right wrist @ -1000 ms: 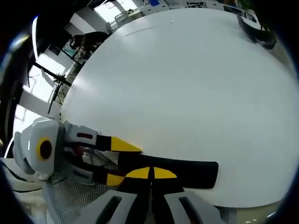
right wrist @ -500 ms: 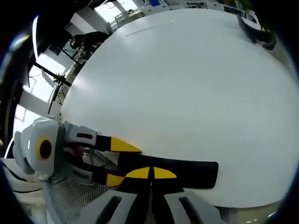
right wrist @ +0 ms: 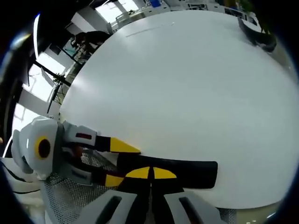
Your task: Press the specified remote control buttons in sequence, fully releasing each button before pressing the next.
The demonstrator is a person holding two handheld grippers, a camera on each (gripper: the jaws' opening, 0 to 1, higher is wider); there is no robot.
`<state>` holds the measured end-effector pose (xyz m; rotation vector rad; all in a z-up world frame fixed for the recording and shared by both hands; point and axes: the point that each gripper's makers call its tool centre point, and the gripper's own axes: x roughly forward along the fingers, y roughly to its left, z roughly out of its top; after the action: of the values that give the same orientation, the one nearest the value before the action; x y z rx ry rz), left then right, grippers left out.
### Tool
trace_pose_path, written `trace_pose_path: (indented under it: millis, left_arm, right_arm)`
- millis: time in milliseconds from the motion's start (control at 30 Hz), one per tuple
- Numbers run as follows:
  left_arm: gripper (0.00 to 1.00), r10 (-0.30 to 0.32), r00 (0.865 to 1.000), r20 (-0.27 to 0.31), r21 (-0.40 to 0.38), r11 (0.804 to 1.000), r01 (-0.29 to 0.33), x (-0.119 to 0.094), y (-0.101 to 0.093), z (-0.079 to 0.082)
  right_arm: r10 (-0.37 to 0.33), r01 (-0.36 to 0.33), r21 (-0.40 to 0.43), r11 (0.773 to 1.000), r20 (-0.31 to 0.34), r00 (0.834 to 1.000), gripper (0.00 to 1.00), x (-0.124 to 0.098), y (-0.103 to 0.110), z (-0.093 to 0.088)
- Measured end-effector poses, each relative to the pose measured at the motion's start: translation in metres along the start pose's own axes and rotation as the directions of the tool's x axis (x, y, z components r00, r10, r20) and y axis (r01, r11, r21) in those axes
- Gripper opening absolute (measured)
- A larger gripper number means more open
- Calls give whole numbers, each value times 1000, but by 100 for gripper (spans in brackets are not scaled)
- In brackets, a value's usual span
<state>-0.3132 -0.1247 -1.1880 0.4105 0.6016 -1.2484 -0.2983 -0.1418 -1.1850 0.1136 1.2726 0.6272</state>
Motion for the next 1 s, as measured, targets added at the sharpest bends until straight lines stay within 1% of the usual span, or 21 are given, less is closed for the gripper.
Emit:
trace_pose_path:
  millis: [133, 233, 433, 500, 600, 667, 733, 800, 833, 867, 900, 1000]
  left_arm:
    - [24, 2, 1000, 2, 0, 1000, -2, 0, 0, 0]
    - [25, 3, 1000, 7, -4, 1000, -3, 0, 0, 0]
    - [25, 8, 1000, 15, -13, 1000, -8, 0, 1, 0]
    - [25, 8, 1000, 18, -16, 1000, -8, 0, 1, 0]
    - [25, 11, 1000, 19, -17, 1000, -10, 0, 1, 0]
    - [25, 13, 1000, 19, -18, 1000, -13, 0, 1, 0]
    - [25, 16, 1000, 18, -16, 1000, -15, 0, 1, 0]
    - [25, 18, 1000, 16, -12, 1000, -18, 0, 1, 0]
    - [25, 19, 1000, 14, -9, 1000, -19, 0, 0, 0]
    - [25, 21, 1000, 13, -7, 1000, -21, 0, 0, 0]
    - [25, 22, 1000, 12, -5, 1000, -22, 0, 0, 0]
    - [25, 21, 1000, -1, -1, 1000, -21, 0, 0, 0]
  right_arm:
    - [4, -4, 4, 1000, -2, 1000, 0, 0, 0, 0]
    - [3, -3, -10, 1000, -3, 1000, 0, -1, 1, -1]
    - [25, -25, 20, 999, -6, 1000, 0, -2, 1, 0]
    - [27, -27, 14, 1000, 1, 1000, 0, -3, 2, 1]
    - [50, -50, -7, 999, 19, 999, 0, -4, 8, 5]
    - [53, -52, -23, 998, 15, 999, 0, -3, 11, 4]
    - [46, -47, -59, 997, -4, 999, 0, -1, 12, 2]
    - [27, -29, -95, 995, -17, 999, 0, 1, 14, -1]
    - [-32, 24, -145, 989, -49, 998, 0, 4, 7, -6]
    - [-11, 8, -175, 984, -14, 1000, 0, 4, 13, 0]
    - [-35, 29, -186, 982, -29, 999, 0, 3, 12, -3]
    - [-44, 36, -201, 979, -35, 998, 0, 3, 13, -4]
